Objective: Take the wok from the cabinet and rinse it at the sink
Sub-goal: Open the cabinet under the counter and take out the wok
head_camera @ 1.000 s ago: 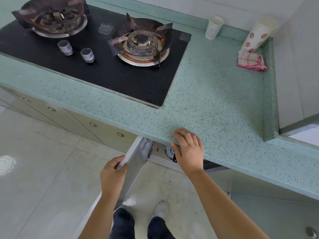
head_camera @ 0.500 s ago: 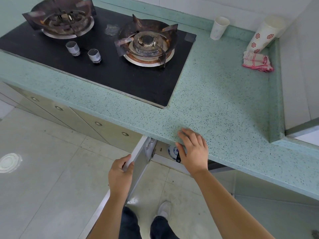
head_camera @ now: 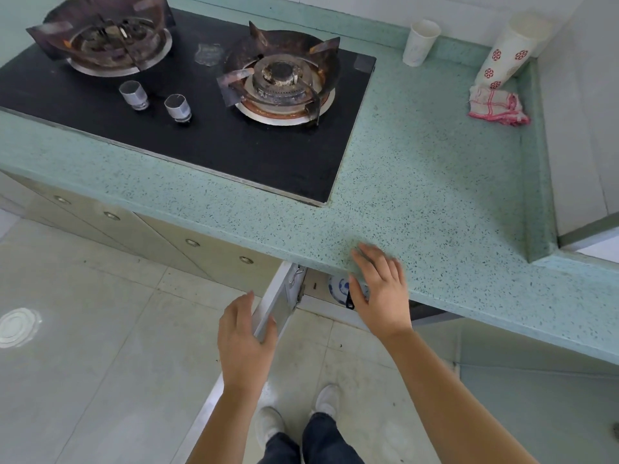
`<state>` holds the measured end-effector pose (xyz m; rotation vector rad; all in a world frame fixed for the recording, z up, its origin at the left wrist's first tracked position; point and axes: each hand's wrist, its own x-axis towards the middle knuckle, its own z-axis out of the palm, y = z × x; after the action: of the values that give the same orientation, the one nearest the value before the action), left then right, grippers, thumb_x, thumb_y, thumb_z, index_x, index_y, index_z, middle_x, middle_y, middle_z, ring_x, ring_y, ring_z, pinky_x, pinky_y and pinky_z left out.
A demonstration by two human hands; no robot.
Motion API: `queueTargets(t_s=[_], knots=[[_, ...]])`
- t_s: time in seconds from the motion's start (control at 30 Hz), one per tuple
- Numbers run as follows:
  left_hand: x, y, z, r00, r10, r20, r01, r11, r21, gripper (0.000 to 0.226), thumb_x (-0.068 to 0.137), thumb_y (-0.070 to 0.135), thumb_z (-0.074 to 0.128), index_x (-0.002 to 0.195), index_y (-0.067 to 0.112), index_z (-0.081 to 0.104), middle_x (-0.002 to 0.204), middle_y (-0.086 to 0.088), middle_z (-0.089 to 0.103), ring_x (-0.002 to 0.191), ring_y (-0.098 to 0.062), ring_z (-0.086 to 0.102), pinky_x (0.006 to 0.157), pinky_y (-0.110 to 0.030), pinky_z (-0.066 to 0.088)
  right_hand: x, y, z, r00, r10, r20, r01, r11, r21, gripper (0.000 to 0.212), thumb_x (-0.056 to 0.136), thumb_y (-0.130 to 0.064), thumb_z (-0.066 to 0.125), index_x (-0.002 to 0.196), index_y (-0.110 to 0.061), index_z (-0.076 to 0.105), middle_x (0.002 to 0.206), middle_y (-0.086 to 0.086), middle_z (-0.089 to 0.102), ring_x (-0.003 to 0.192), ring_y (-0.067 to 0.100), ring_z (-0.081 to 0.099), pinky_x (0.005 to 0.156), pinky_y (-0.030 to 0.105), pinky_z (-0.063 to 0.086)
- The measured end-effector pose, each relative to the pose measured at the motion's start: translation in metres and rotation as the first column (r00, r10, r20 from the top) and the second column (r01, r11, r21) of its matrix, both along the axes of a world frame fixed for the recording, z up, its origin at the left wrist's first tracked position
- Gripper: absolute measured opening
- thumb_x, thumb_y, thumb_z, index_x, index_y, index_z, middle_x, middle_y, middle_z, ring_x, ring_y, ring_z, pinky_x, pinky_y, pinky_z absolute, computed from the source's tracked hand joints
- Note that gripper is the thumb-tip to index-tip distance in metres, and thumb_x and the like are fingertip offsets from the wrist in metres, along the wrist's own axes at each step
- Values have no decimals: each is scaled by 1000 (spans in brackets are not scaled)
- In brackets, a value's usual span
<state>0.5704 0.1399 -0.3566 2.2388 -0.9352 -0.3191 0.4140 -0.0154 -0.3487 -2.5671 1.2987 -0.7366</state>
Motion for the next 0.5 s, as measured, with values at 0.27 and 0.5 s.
queueTargets(t_s=[0.27,0.5], knots=[[-25,-8,-19,948,-241,207,271,953,-134,41,81,23,48,120,10,46,111,-16,64,105,-21,49,86,-38,50,-7,58,-23,984,131,118,-122,989,-81,32,81,-16,53,114,-16,52,119,3,58,104,19,52,92,38,41],[-59,-16,-89,947,-266,181,276,961,-27,40,82,24,44,120,14,46,112,-13,64,101,-25,57,81,-39,52,-39,59,-113,984,165,64,-170,982,84,33,82,-22,50,115,-17,52,114,7,66,105,17,51,90,31,40]])
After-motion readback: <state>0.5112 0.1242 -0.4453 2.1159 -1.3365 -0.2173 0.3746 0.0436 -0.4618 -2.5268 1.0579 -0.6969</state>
